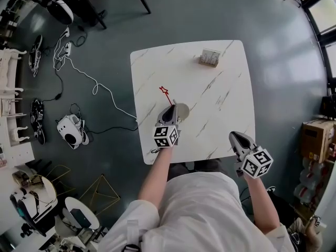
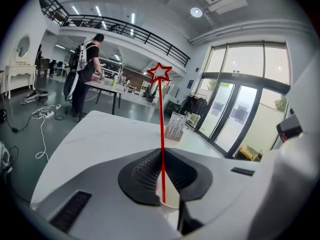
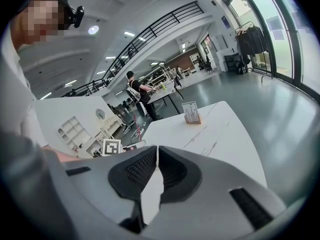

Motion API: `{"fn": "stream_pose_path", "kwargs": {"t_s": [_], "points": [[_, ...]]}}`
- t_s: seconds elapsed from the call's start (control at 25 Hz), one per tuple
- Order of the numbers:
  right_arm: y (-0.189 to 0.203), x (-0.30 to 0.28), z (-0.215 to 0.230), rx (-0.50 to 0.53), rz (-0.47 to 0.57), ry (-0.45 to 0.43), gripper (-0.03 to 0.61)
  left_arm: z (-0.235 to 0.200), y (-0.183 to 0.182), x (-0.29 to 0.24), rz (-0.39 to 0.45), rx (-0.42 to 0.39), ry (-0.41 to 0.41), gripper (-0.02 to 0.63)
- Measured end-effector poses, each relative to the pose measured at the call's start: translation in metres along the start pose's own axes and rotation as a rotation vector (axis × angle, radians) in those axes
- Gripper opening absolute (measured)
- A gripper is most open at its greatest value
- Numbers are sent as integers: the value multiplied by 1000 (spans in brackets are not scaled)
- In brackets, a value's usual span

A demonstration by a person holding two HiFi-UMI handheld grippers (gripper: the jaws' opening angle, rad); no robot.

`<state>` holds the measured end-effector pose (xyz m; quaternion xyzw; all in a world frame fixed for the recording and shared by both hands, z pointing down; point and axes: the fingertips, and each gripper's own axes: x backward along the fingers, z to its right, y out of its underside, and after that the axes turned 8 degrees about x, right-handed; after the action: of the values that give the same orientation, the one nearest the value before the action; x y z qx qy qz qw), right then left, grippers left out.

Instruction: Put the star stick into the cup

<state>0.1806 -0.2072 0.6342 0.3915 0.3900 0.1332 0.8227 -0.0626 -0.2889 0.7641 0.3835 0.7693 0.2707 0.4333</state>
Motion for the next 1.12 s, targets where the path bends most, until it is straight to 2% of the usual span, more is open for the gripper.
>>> {"fn": "stream_pose_path", "kwargs": {"t_s": [0.44, 1.12], "points": [[4, -7, 1, -20, -21, 0, 29, -15, 17, 2, -36, -28, -58, 26], [5, -15, -3, -14, -14, -15, 29, -14, 32, 2, -99, -44, -45, 29]]}}
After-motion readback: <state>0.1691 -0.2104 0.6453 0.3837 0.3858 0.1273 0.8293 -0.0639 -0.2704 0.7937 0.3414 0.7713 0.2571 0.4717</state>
